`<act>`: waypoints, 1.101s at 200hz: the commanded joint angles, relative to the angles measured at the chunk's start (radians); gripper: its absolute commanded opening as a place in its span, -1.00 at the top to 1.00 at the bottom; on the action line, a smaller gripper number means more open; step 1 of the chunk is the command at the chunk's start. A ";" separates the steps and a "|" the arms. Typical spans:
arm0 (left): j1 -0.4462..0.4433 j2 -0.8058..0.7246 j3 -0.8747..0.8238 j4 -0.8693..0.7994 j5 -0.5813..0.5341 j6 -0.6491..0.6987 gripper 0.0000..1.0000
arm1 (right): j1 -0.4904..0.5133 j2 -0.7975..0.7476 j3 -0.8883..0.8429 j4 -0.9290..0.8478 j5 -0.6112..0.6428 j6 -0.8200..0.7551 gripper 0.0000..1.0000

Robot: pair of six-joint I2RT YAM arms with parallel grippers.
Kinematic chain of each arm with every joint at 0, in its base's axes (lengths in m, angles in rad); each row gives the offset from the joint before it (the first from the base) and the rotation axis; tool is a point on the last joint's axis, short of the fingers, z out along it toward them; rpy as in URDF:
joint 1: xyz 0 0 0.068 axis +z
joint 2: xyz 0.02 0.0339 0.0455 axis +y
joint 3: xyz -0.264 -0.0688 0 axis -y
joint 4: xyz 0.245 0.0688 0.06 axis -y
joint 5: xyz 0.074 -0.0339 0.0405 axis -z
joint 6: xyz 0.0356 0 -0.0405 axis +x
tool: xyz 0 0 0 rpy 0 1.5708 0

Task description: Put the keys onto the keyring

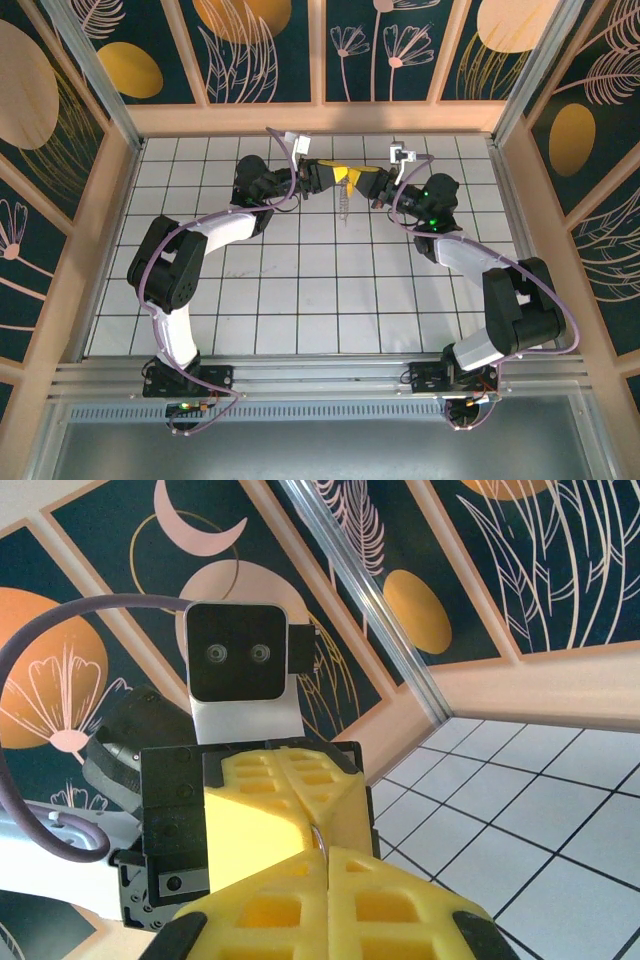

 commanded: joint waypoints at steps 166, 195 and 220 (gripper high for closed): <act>0.092 -0.015 0.218 -0.628 0.132 0.476 0.06 | -0.049 0.116 0.342 -0.686 -0.243 -0.463 1.00; 0.095 0.015 0.260 -0.712 0.179 0.533 0.04 | -0.052 0.155 0.393 -0.749 -0.265 -0.496 1.00; 0.098 0.037 0.297 -0.809 0.193 0.603 0.03 | -0.056 0.173 0.420 -0.770 -0.283 -0.504 1.00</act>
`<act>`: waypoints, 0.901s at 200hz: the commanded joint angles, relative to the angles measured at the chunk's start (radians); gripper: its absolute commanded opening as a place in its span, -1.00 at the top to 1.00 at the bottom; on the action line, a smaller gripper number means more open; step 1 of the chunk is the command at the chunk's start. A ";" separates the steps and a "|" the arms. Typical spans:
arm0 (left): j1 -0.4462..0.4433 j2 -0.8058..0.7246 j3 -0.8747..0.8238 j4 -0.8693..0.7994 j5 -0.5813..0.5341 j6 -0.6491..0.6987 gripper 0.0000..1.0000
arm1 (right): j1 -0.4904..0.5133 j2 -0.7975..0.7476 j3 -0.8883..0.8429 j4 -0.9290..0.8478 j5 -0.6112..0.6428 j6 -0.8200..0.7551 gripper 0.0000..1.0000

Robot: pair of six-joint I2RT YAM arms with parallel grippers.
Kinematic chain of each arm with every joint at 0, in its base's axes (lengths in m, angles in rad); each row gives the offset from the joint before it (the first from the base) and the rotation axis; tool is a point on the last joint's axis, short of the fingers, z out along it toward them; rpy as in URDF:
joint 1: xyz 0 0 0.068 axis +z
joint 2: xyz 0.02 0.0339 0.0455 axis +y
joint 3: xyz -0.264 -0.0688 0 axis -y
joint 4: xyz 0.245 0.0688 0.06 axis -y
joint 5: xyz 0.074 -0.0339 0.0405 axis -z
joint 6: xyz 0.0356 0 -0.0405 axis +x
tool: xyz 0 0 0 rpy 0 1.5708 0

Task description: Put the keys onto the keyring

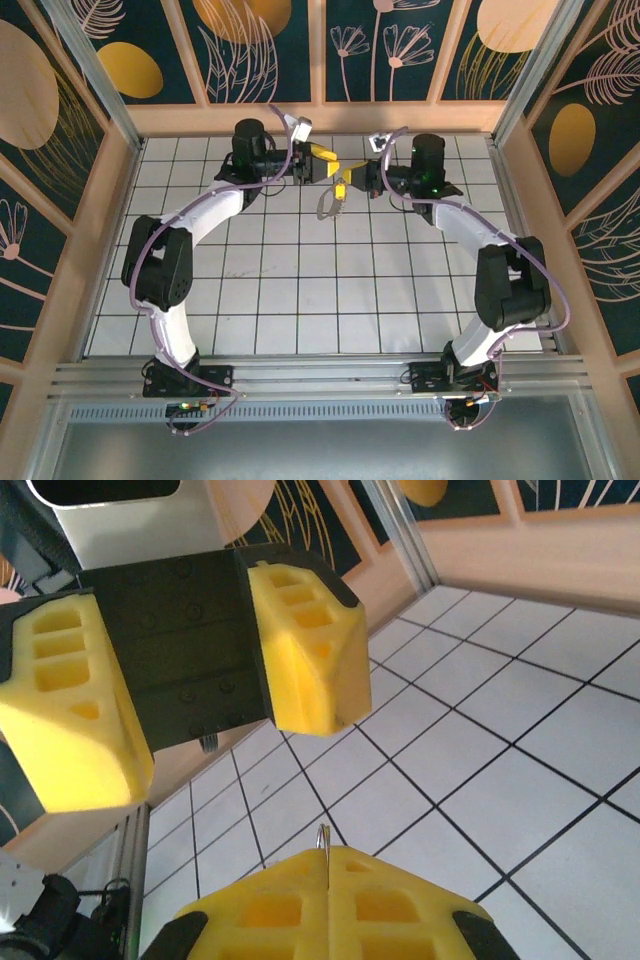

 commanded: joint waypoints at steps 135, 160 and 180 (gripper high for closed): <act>0.014 0.076 0.039 -0.096 0.099 0.077 0.04 | -0.018 0.033 0.042 0.022 -0.092 -0.005 1.00; 0.014 0.072 0.027 -0.062 0.107 0.055 0.07 | -0.018 0.039 0.043 0.031 -0.092 0.003 1.00; 0.014 0.072 0.025 -0.052 0.112 0.047 0.09 | -0.018 0.039 0.045 0.032 -0.088 0.003 1.00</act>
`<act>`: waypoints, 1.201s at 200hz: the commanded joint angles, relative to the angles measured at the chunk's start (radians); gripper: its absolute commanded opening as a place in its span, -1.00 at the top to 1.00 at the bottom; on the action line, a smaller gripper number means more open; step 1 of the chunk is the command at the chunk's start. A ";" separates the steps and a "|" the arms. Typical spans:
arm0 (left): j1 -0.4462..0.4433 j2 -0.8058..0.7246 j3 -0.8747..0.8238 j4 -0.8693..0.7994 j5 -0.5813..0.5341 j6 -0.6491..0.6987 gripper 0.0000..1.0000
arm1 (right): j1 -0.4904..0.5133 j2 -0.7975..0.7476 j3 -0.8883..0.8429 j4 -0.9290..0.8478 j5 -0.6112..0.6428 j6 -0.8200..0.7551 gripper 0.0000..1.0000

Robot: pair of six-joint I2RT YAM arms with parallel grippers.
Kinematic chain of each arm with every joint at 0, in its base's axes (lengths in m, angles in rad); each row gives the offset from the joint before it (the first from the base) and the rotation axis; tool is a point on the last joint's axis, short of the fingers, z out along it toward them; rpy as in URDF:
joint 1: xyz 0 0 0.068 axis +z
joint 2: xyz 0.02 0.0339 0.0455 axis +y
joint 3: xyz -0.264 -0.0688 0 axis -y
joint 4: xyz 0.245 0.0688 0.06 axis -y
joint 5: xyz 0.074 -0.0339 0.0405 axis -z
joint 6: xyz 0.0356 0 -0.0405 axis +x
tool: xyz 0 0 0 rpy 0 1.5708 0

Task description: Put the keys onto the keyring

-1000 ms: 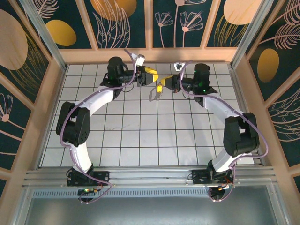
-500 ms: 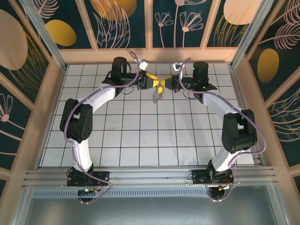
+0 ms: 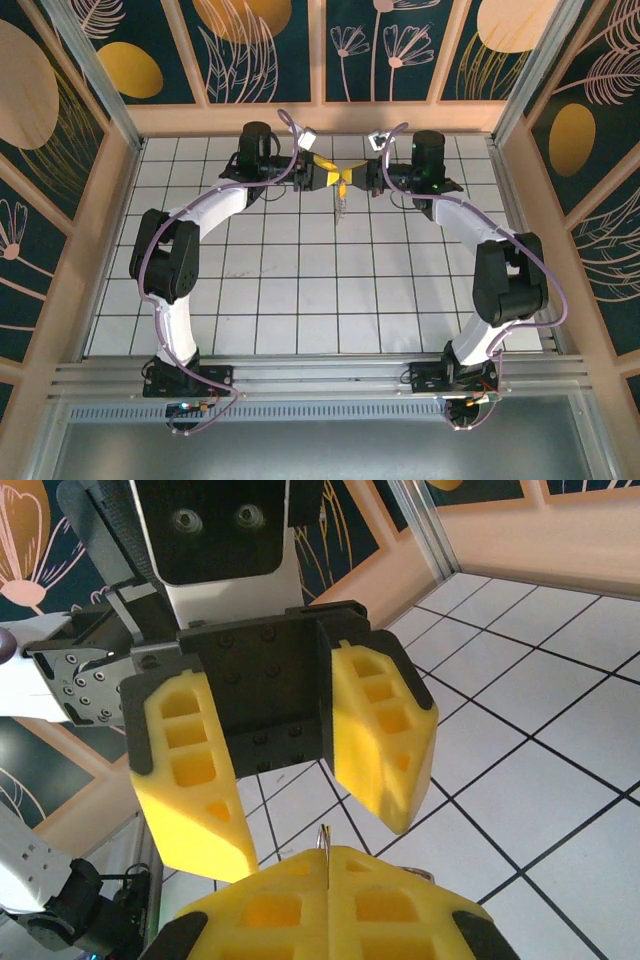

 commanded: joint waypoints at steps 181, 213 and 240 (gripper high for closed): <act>0.001 0.014 -0.037 0.200 0.040 -0.123 0.21 | -0.005 0.005 0.001 0.097 -0.051 0.040 1.00; -0.007 0.019 -0.036 0.200 0.047 -0.122 0.37 | -0.004 0.006 0.002 0.101 -0.051 0.043 1.00; -0.013 0.023 -0.032 0.202 0.055 -0.122 0.55 | -0.005 0.008 0.002 0.101 -0.047 0.043 1.00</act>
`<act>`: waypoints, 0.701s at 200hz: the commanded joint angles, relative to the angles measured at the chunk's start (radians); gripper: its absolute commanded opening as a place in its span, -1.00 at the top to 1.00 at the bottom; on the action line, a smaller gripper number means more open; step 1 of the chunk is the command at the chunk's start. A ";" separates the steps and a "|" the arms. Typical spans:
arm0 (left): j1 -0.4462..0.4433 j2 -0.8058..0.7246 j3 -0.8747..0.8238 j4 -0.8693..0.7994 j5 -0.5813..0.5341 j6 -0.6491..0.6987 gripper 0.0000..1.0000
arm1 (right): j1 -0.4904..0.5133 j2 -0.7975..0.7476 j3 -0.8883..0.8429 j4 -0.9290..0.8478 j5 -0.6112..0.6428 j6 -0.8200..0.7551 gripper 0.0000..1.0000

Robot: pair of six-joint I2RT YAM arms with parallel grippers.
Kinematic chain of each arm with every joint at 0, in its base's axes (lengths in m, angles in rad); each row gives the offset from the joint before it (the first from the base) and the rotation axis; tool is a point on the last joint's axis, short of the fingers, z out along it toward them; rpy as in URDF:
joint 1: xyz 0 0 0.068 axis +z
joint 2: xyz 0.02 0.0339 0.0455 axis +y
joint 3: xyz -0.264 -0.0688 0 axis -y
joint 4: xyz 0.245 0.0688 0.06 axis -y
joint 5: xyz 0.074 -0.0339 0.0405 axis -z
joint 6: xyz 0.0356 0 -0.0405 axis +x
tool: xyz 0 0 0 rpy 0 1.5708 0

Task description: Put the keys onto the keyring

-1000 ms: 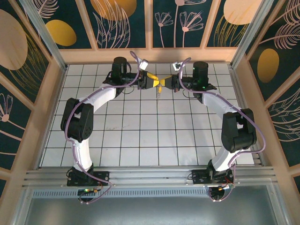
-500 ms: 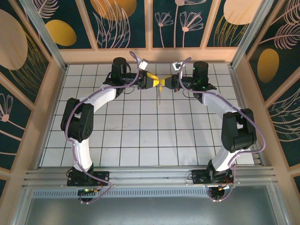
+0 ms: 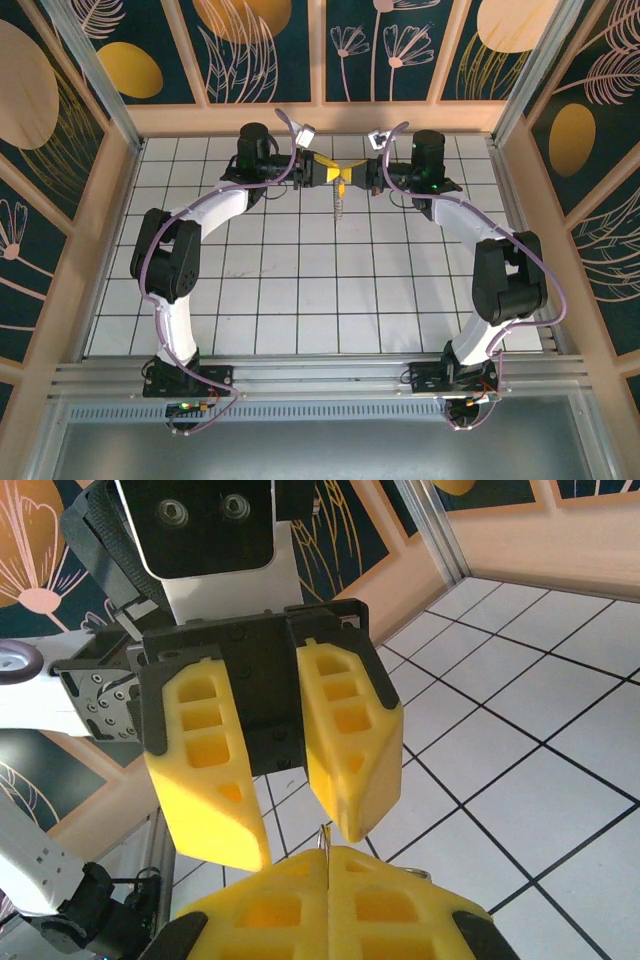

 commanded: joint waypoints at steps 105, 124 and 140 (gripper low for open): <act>-0.031 -0.009 -0.025 0.059 -0.003 -0.006 1.00 | -0.005 -0.011 -0.008 0.049 -0.003 0.007 0.88; -0.031 -0.028 -0.049 0.087 -0.036 -0.020 1.00 | -0.018 -0.055 -0.045 0.087 0.038 0.035 0.50; -0.031 -0.041 -0.075 0.149 -0.051 -0.062 1.00 | -0.036 -0.102 -0.103 0.151 0.071 0.080 0.36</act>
